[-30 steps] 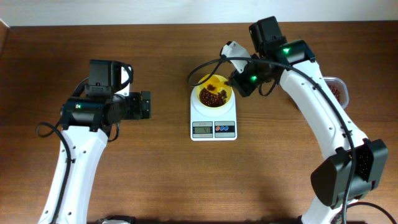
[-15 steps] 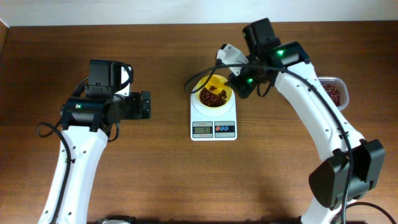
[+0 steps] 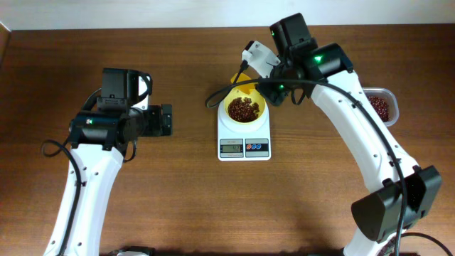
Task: Scoop item into bowl and weigh 50g on scale
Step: 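Tilt the scoop to pour beans into the bowl, then move the scoop back right and dip it into the bean tub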
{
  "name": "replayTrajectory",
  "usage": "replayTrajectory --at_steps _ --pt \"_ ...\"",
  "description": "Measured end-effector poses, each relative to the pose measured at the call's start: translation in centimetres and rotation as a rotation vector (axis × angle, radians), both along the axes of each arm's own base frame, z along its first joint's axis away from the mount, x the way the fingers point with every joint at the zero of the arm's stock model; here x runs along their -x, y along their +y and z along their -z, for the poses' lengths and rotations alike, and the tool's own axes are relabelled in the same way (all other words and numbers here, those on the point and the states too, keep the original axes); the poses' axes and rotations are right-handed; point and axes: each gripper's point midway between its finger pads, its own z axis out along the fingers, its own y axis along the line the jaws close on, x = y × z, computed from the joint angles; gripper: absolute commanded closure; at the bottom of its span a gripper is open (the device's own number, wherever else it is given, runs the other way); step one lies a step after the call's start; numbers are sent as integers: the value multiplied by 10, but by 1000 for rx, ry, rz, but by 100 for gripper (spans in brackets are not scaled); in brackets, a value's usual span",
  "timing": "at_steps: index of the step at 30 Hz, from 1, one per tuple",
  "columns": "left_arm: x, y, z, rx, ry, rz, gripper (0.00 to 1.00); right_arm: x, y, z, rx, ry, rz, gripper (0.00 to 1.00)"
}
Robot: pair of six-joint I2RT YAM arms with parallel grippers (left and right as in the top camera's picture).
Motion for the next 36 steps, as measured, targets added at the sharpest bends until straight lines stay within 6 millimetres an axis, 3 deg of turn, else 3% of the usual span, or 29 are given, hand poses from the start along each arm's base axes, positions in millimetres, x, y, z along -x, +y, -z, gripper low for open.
replayTrajectory --at_steps 4,8,11,14,17,19,23,27,29,33,36 --pt "0 0 0 0 0 0 1 5 -6 3 28 19 11 96" --pt "0 0 0 0 0 0 1 18 15 -3 -118 93 -42 96" --pt "0 0 0 0 0 0 1 0 -4 -11 -247 135 97 96" --pt "0 0 0 0 0 0 1 -22 -49 -30 -478 209 262 96" --pt "0 0 0 0 0 0 1 -30 -115 -39 -622 274 432 96" --pt "0 0 0 0 0 0 1 -26 -180 -34 -659 310 611 96" --pt "0 0 0 0 0 0 1 3 -246 -17 -635 428 894 96" --pt "0 0 0 0 0 0 1 39 -277 11 -396 515 1060 96" --pt "0 0 0 0 0 0 1 42 -287 15 -332 501 1088 96" --pt "0 0 0 0 1 0 1 34 -314 19 -211 400 1138 96" --pt "0 0 0 0 1 0 1 23 -322 19 -129 317 1109 96"
